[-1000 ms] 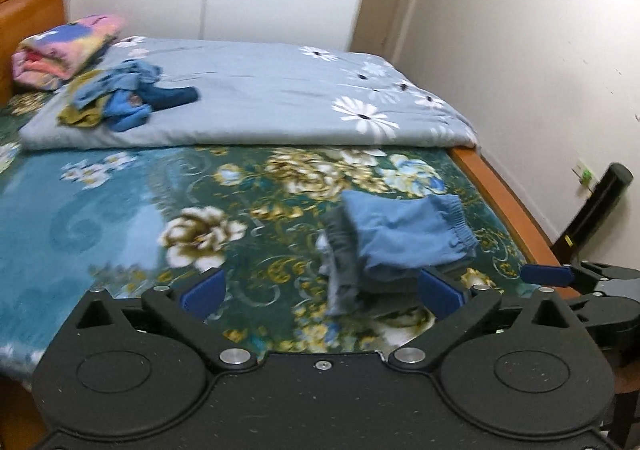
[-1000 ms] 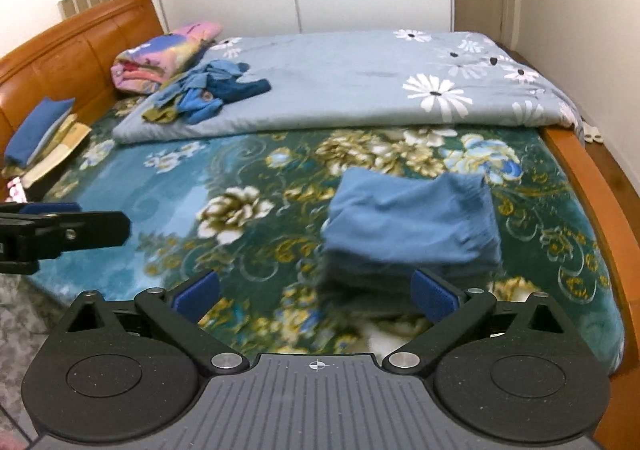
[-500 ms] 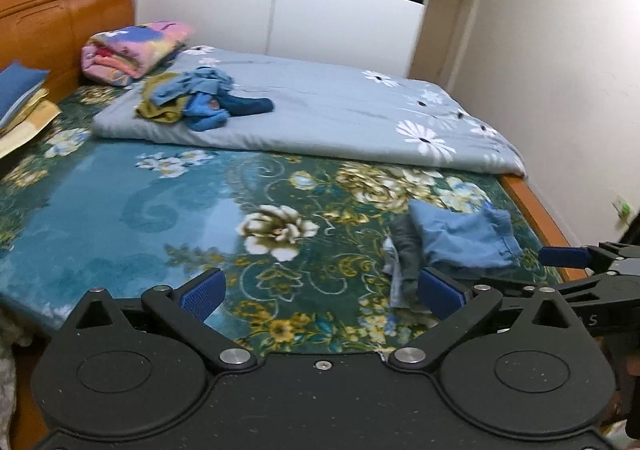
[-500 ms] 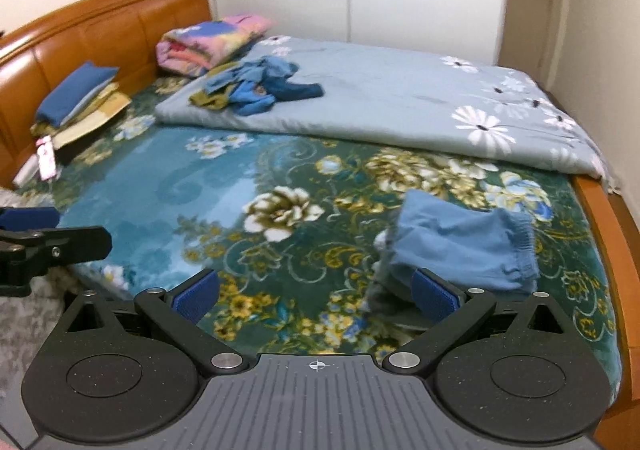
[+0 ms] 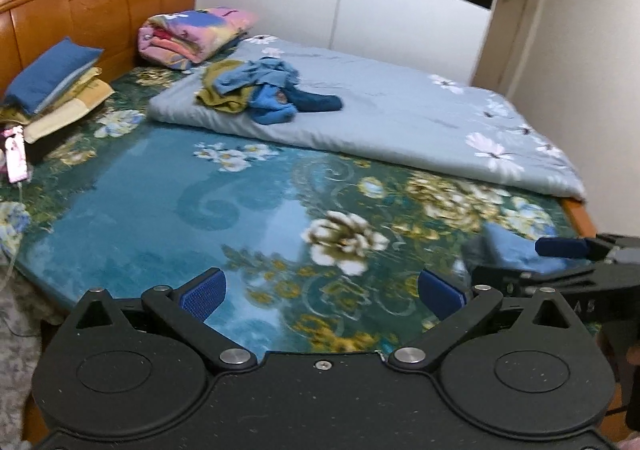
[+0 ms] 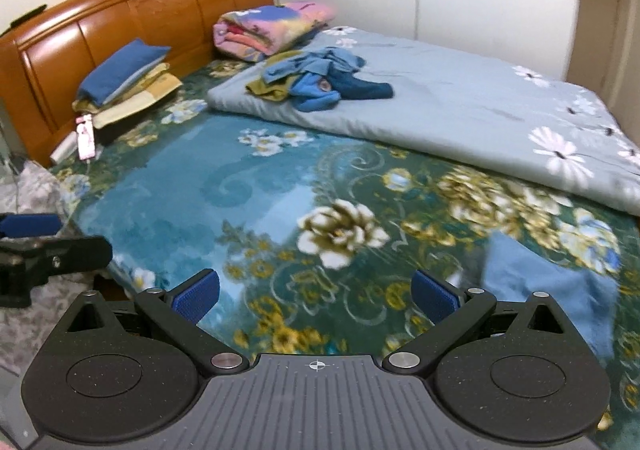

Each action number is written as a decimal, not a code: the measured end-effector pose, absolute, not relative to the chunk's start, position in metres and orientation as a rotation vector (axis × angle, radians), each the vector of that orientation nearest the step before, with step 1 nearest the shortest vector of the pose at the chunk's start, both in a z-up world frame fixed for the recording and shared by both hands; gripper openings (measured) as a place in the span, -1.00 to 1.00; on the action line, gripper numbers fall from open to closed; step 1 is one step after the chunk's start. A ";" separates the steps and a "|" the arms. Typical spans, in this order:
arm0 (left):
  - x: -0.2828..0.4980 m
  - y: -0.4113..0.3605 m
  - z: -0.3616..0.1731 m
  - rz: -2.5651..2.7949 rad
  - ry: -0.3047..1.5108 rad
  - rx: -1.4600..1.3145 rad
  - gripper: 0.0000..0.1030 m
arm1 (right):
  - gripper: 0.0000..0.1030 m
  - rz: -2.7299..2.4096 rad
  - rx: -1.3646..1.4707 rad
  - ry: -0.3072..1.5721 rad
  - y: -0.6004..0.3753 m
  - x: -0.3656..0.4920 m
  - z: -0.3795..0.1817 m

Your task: Fold clothes

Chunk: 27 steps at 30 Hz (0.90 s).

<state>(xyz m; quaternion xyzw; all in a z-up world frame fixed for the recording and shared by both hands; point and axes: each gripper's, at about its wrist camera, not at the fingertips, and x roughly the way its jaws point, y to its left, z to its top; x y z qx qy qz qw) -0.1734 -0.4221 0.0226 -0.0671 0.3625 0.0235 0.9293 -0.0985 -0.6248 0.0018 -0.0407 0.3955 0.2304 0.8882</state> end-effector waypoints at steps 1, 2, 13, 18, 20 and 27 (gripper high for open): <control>-0.164 -0.418 0.023 0.063 0.745 -0.137 0.97 | 0.99 0.494 -0.081 0.822 -0.620 -0.086 0.002; -0.154 -0.414 0.022 0.077 0.745 -0.136 0.97 | 0.99 0.509 -0.079 0.820 -0.614 -0.074 0.002; -0.079 -0.373 0.017 0.216 0.798 -0.177 0.97 | 0.99 0.646 -0.116 0.848 -0.568 0.015 -0.013; -0.052 -0.352 0.015 0.226 0.826 -0.169 0.97 | 0.99 0.626 -0.093 0.880 -0.555 0.039 -0.022; -0.042 -0.341 0.013 0.216 0.836 -0.168 0.97 | 0.99 0.618 -0.085 0.898 -0.548 0.045 -0.025; -0.009 -0.287 0.002 0.119 0.851 -0.127 0.97 | 0.99 0.532 -0.074 0.911 -0.502 0.063 -0.029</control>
